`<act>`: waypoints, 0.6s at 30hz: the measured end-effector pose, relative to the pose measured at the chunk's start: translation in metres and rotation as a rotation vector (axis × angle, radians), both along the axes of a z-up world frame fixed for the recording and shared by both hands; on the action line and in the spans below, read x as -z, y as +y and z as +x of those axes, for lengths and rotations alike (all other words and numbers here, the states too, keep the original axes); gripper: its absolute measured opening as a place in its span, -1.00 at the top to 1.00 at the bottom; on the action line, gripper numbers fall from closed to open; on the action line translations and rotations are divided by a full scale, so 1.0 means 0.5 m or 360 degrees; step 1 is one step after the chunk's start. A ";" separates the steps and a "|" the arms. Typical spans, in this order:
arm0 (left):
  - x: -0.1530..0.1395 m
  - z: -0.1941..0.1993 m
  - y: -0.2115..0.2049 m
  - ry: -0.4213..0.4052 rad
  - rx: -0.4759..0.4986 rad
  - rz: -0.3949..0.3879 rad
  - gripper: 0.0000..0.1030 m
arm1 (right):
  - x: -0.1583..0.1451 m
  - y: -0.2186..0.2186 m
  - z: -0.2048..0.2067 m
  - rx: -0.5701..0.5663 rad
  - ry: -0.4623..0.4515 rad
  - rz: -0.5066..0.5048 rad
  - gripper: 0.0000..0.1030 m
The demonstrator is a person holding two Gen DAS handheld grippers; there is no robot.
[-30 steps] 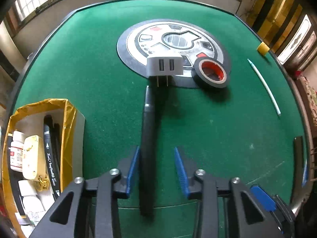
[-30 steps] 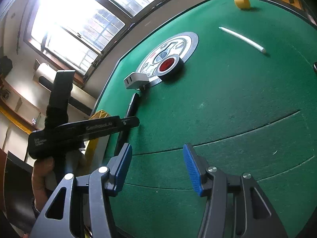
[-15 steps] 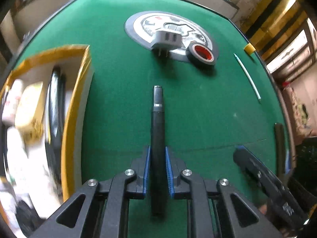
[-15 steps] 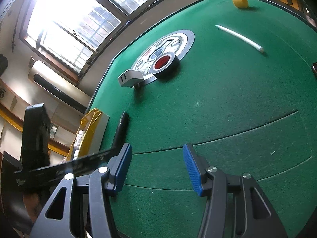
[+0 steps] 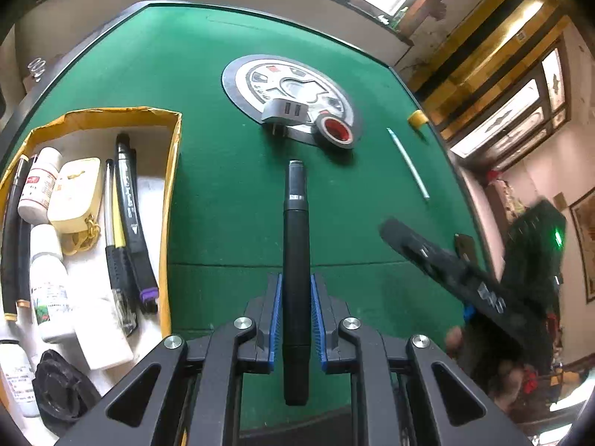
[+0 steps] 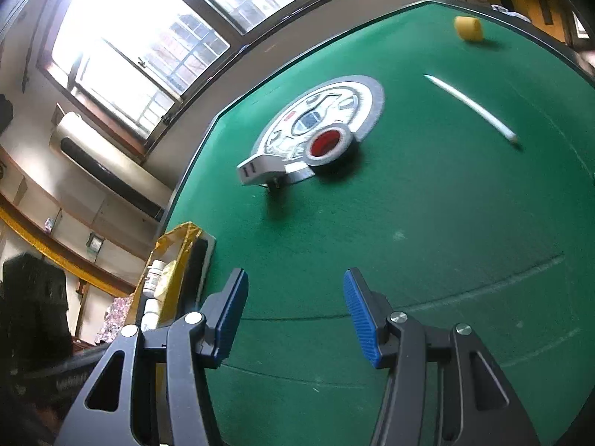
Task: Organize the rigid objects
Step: 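Grasp the white USB charger with right tool while left tool holds the marker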
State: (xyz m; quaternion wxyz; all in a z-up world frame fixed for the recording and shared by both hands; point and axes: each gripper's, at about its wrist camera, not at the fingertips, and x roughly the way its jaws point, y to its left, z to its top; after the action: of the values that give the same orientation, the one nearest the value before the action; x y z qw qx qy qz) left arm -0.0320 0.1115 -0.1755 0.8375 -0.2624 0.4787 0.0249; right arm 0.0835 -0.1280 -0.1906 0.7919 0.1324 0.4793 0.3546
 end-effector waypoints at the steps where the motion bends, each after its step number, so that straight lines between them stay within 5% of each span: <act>1: -0.003 -0.008 0.002 -0.0007 0.0004 -0.0013 0.72 | -0.005 0.011 0.002 -0.0013 -0.0008 -0.0010 -0.02; 18: -0.042 -0.065 0.069 -0.0146 -0.0058 -0.0117 0.72 | -0.038 0.194 0.027 -0.0244 -0.0085 -0.0232 -0.03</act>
State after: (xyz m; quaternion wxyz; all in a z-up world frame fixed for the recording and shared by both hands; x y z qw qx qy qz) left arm -0.0645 0.1462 -0.1545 0.8477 -0.3026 0.4357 0.0104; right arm 0.0970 -0.0310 -0.1715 0.7824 0.0280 0.4913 0.3817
